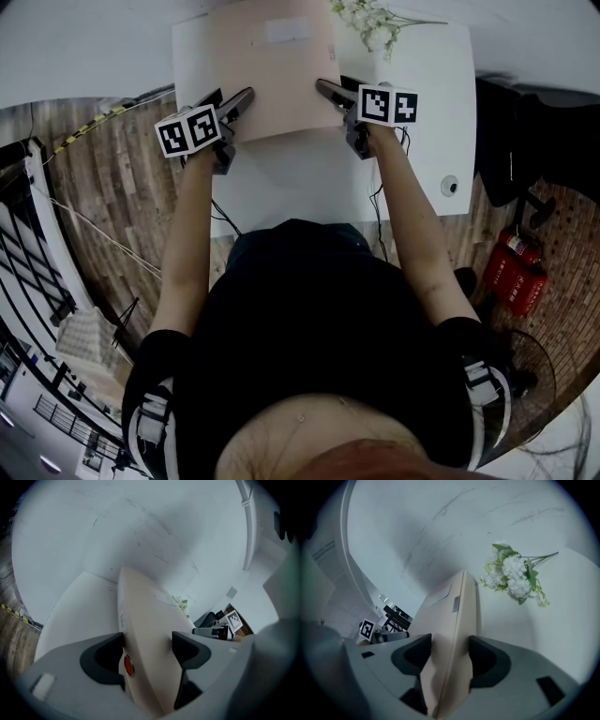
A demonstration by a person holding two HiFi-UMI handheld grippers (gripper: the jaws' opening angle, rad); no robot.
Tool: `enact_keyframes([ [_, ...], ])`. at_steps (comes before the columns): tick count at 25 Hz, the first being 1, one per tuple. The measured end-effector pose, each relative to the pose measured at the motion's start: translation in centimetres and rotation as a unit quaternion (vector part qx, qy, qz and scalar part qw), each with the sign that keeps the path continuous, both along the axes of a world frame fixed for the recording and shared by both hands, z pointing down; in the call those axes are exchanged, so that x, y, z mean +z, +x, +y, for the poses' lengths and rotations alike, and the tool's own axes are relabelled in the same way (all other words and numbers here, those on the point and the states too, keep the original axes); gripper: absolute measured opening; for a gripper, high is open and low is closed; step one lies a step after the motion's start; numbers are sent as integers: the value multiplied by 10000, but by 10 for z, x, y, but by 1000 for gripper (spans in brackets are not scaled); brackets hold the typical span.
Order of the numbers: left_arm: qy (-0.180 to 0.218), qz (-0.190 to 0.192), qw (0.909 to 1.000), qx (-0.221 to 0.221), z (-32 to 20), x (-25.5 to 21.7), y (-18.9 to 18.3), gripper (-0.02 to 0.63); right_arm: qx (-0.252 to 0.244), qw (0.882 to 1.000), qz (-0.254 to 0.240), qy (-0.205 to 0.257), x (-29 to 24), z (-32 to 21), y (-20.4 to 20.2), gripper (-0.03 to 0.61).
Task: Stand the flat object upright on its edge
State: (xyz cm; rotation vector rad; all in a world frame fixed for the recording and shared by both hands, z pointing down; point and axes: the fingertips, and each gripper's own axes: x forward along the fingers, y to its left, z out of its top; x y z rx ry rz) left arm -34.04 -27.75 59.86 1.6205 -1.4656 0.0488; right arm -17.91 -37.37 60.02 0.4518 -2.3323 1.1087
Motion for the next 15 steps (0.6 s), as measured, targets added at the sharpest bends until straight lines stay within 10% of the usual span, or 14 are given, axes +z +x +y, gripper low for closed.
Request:
enact_keyframes([
  [15,860,-946,9907,458,-5,-75,24,337,311,9940,-370,980,-77,10,30,255],
])
